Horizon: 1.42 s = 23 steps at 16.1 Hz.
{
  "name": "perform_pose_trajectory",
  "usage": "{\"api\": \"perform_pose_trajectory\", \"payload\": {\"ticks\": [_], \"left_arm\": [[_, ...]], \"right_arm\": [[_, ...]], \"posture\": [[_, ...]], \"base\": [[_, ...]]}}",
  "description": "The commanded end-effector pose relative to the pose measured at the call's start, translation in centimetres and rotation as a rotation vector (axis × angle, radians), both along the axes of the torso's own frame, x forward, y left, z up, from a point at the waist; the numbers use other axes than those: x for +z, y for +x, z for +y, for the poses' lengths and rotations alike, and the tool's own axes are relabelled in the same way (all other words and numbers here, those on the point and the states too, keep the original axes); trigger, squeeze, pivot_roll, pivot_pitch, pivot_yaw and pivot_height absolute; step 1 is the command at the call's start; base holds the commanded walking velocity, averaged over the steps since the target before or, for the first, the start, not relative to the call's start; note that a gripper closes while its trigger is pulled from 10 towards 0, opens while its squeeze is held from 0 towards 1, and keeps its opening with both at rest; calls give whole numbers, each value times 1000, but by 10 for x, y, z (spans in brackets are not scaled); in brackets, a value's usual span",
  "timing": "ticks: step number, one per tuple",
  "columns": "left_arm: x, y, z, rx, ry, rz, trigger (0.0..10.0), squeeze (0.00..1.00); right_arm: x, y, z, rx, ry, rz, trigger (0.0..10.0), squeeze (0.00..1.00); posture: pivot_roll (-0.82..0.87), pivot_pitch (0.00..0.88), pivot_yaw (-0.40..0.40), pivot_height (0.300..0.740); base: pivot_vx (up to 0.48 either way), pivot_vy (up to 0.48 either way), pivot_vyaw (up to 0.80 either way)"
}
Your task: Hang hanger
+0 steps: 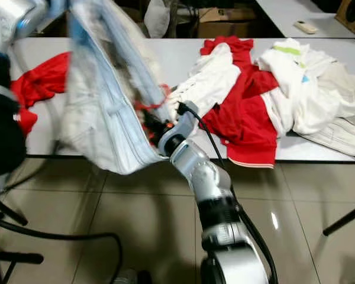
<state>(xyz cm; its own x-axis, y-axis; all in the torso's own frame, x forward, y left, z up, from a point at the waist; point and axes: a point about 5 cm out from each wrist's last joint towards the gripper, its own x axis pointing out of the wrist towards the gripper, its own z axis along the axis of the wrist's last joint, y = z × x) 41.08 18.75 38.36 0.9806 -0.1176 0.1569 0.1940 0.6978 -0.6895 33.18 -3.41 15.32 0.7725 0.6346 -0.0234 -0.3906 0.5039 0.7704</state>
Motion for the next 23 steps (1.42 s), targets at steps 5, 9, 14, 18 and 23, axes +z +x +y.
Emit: {"api": "perform_pose_trajectory", "payload": {"ticks": [5, 9, 14, 18, 23], "left_arm": [[-66, -1, 70, 275, 438, 83, 157, 0], [-158, -14, 91, 219, 610, 305, 0, 0], [-229, -41, 87, 51, 601, 380, 0, 0], [-220, -69, 76, -89, 575, 230, 0, 0], [-219, -116, 40, -175, 542, 119, 627, 0]], "right_arm": [[44, -43, -37, 227, 15, -163, 10000, 0], [84, -53, -55, 220, 48, -273, 10000, 0], [99, -59, -57, 186, 43, -296, 10000, 0], [85, -52, -65, 60, -137, -290, 10000, 0], [88, -61, -66, 25, -120, -352, 10000, 0]], "posture": [[-9, 0, 72, 740], [-21, 0, 62, 740], [-23, 0, 37, 740], [-17, 0, 25, 740], [-1, 0, 10, 740]], "base": [[0, 0, 0], [0, 0, 0], [0, 0, 0], [0, 0, 0], [0, 0, 436]]}}
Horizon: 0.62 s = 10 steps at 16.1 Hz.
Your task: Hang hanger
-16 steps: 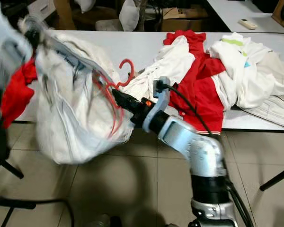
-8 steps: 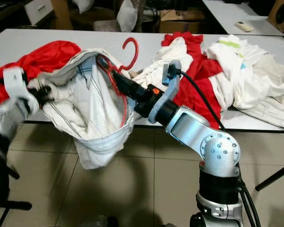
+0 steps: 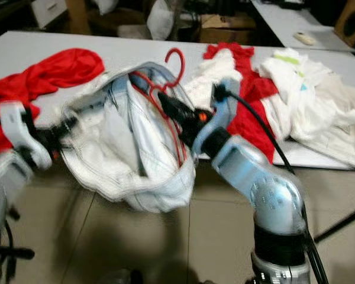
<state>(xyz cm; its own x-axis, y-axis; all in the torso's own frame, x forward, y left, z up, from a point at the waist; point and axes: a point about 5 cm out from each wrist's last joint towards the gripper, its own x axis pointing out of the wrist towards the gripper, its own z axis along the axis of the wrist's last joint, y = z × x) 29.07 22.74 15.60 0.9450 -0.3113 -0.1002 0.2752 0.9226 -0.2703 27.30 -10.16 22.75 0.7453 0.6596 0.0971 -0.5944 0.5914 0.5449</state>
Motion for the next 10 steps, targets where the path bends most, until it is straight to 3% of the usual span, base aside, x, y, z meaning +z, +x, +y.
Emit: {"api": "perform_pose_trajectory", "payload": {"ticks": [1, 3, 5, 8, 10], "left_arm": [[1, -9, -9, -39, 23, -1, 1333, 0], [-6, -31, -19, -76, 49, 34, 627, 0], [-9, -43, -18, -86, 30, 44, 0, 0], [-20, -67, -26, -155, 15, 101, 0, 0], [-27, -69, -23, -121, 47, 139, 0, 0]], "right_arm": [[7, -10, 1, 42, -5, -66, 10000, 0], [-1, -21, -3, 56, -31, -64, 10000, 0], [-2, -27, -9, 53, -33, -65, 10000, 0], [-4, -38, -13, 46, -29, -72, 10000, 0], [-4, -41, -12, 66, -33, -78, 10000, 0]], "posture": [[-1, 0, 7, 740], [-5, 0, 11, 740], [-11, 0, 16, 740], [-15, 0, 16, 740], [-14, 0, 9, 740]], "base": [[0, 0, 800], [0, 0, 800], [0, 0, 800], [0, 0, 800], [0, 0, 800]]}}
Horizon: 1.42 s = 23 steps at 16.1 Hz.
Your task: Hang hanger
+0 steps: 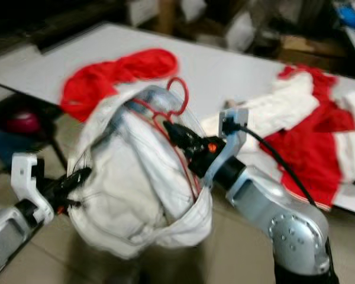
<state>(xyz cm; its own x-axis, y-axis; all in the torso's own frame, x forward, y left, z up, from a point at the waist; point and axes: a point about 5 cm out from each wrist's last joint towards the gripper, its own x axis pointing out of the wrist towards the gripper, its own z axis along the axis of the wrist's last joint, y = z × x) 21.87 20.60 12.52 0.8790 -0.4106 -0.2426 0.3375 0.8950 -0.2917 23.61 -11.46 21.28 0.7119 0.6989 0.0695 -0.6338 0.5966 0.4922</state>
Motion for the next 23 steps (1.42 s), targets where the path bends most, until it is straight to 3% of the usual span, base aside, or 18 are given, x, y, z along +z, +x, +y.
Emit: {"api": "perform_pose_trajectory", "payload": {"ticks": [1, 7, 14, 17, 20, 23], "left_arm": [[2, 4, 1, 13, 34, -1, 0, 0], [12, 21, 5, 92, 62, -40, 0, 0], [15, 37, 3, 66, 83, -14, 0, 0], [20, 47, -18, 8, 57, -31, 0, 0], [24, 54, -26, -20, 45, -45, 0, 0], [30, 65, -38, -62, 55, -68, 0, 0]], "right_arm": [[9, -5, 2, 30, 29, -54, 10000, 0], [-2, 6, 9, 38, -30, -39, 10000, 0], [-10, 25, 1, -61, -118, -56, 10000, 0], [-20, 26, -3, -109, -156, -45, 10000, 0], [-23, 29, -7, -159, -175, -44, 10000, 0], [-36, 41, -22, -310, -217, 2, 10000, 0]], "posture": [[-13, 0, 6, 740], [6, 0, -26, 740], [-48, 0, -26, 740], [-68, 0, -3, 740], [-75, 0, -1, 740], [-54, 0, -30, 740]], "base": [[0, 0, 800], [0, 0, 800], [0, 0, 800], [0, 0, 800], [0, 0, 800], [0, 0, 800]]}}
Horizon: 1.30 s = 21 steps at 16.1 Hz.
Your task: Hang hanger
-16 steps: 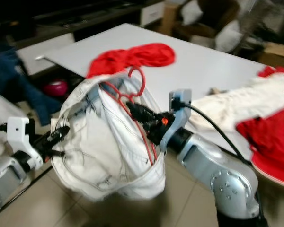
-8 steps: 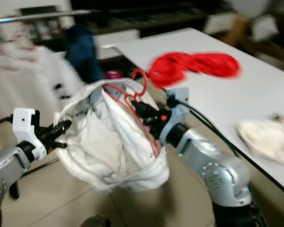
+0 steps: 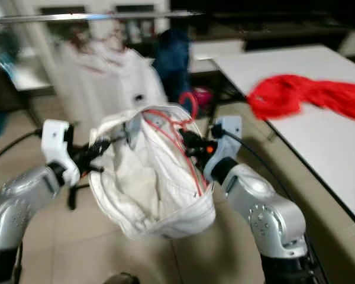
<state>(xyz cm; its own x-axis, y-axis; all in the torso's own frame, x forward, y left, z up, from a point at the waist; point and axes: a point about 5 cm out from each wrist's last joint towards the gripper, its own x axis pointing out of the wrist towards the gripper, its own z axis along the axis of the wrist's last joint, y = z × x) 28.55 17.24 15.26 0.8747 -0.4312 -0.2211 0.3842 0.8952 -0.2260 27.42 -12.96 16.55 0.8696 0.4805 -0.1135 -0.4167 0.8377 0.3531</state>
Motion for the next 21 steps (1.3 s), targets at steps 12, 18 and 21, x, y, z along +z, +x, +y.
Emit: {"api": "perform_pose_trajectory", "payload": {"ticks": [12, 18, 21], "left_arm": [[40, 38, -85, -323, -88, -141, 0, 0], [29, 36, -67, -296, 192, -177, 0, 0], [41, 49, -31, -101, 189, -236, 0, 0]], "right_arm": [[-60, -7, 19, 275, -434, 137, 10000, 0], [-8, 23, -9, -249, -74, -167, 10000, 0], [-16, 20, -8, -188, -146, -166, 10000, 0]], "posture": [[-34, 0, -32, 740], [-31, 0, -26, 740], [-30, 0, -31, 740]], "base": [[0, 0, 191], [0, 0, 0], [0, 0, 0]]}}
